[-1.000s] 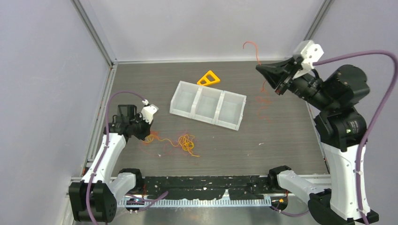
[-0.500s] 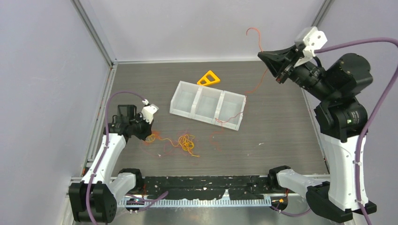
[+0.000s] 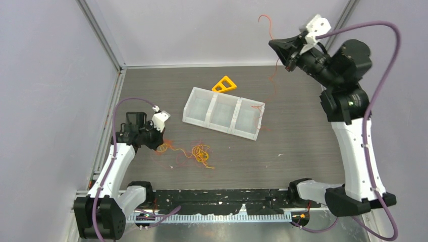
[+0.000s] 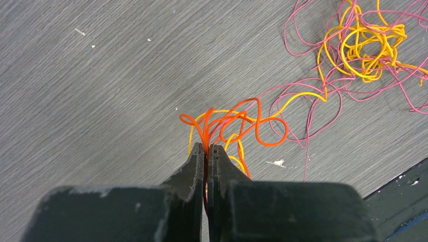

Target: Untangle the cables

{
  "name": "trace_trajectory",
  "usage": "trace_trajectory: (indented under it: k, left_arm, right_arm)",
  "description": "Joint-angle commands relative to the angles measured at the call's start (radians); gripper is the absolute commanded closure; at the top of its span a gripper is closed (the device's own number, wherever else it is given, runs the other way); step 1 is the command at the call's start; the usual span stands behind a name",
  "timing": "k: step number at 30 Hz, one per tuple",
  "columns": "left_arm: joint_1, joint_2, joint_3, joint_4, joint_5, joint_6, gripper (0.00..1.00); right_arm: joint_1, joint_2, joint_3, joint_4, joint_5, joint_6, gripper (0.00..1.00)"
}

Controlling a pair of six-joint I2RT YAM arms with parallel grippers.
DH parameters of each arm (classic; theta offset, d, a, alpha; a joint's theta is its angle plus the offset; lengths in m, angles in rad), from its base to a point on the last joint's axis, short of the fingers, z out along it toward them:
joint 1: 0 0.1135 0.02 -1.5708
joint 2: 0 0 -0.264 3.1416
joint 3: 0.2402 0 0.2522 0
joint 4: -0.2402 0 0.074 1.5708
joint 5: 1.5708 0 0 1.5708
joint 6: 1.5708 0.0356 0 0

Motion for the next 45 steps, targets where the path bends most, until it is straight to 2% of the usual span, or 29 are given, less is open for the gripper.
trace_trajectory:
  k: [1, 5, 12, 28, 32, 40, 45]
  left_arm:
    - [0.007, -0.018, 0.02, 0.035, 0.023, -0.005, 1.0]
    - [0.007, -0.011, 0.025, 0.031, 0.026, -0.008, 1.0]
    - [0.007, -0.019, 0.024, 0.029, 0.026, -0.005, 1.0]
    - [0.007, -0.004, 0.016, 0.029, 0.032, -0.008, 1.0]
    - [0.007, -0.003, 0.015, 0.035, 0.037, -0.015, 1.0]
    - [0.007, 0.004, 0.018, 0.028, 0.037, -0.021, 1.0]
    - [0.007, 0.004, 0.012, 0.029, 0.034, -0.018, 1.0]
  right_arm:
    - [-0.026, 0.016, -0.114, 0.104, 0.016, -0.049, 0.95]
    - [-0.038, 0.041, -0.159, 0.163, 0.021, -0.06, 0.95]
    - [-0.052, 0.06, -0.027, 0.163, 0.022, -0.033, 0.95]
    - [-0.054, 0.08, 0.147, 0.169, 0.015, 0.01, 0.95]
    - [-0.054, 0.079, 0.084, 0.191, -0.011, 0.021, 0.95]
    - [-0.053, 0.081, -0.169, 0.302, -0.048, -0.016, 0.95]
    - [-0.053, 0.066, -0.295, 0.312, -0.09, 0.011, 0.94]
